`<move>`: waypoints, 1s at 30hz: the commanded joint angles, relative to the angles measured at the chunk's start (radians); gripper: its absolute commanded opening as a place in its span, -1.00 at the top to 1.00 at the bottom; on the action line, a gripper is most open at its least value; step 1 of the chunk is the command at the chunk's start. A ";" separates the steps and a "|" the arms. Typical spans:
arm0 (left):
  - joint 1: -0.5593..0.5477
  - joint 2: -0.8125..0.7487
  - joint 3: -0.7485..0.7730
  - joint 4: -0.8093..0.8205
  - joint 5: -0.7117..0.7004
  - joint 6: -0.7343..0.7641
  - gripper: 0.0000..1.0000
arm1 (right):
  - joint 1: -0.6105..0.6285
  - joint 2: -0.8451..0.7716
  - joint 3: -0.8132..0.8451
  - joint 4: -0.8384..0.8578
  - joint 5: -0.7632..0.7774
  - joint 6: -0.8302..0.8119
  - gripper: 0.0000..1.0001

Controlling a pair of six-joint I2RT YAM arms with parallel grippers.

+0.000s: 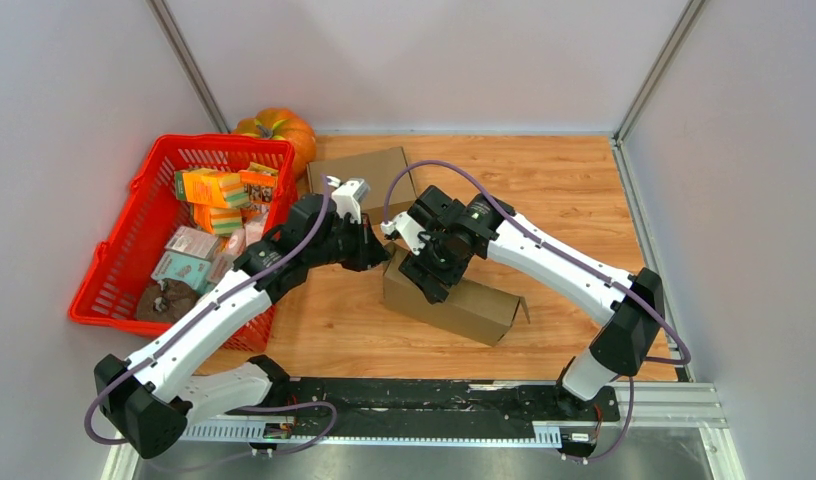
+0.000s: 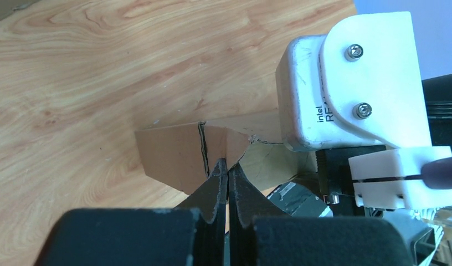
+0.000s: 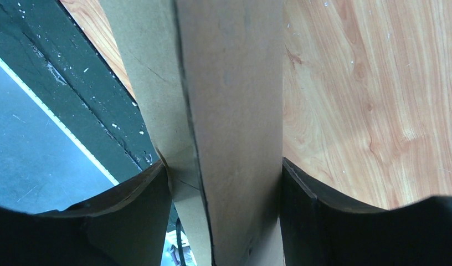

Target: Fold the paper box

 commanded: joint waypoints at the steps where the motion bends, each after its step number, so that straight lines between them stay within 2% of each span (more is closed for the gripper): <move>1: -0.020 -0.027 -0.003 0.039 0.009 -0.085 1.00 | -0.002 0.014 -0.014 0.082 -0.013 0.039 -0.09; 11: -0.046 -0.075 -0.103 0.042 -0.097 0.014 1.00 | -0.002 0.000 -0.020 0.101 -0.014 0.045 -0.21; 12: -0.044 -0.076 -0.106 0.047 -0.092 0.013 1.00 | -0.002 -0.008 -0.023 0.106 -0.016 0.052 -0.27; 13: -0.044 -0.076 -0.109 0.052 -0.095 0.011 1.00 | -0.002 -0.026 -0.023 0.114 -0.013 0.065 -0.50; 15: -0.044 -0.069 -0.107 0.044 -0.109 0.007 1.00 | -0.005 -0.054 -0.014 0.126 0.025 0.132 -0.67; 16: -0.044 -0.060 -0.106 0.041 -0.109 0.005 1.00 | -0.008 -0.095 -0.014 0.128 0.019 0.185 -0.83; 18: -0.044 -0.053 -0.097 0.029 -0.106 0.002 1.00 | -0.010 -0.149 -0.026 0.106 0.063 0.320 -1.00; 21: -0.046 -0.047 -0.084 0.010 -0.120 0.013 1.00 | -0.020 -0.306 -0.066 0.048 0.084 0.487 -1.00; 25: -0.044 -0.036 -0.072 0.004 -0.127 0.010 1.00 | -0.025 -0.620 -0.233 0.014 0.191 0.761 -1.00; 27: -0.046 -0.024 -0.051 -0.011 -0.118 0.014 1.00 | -0.023 -0.678 -0.253 -0.082 0.266 0.846 -1.00; 30: -0.044 -0.010 -0.037 -0.008 -0.103 0.010 1.00 | -0.025 -0.730 -0.255 -0.196 0.404 0.876 -0.96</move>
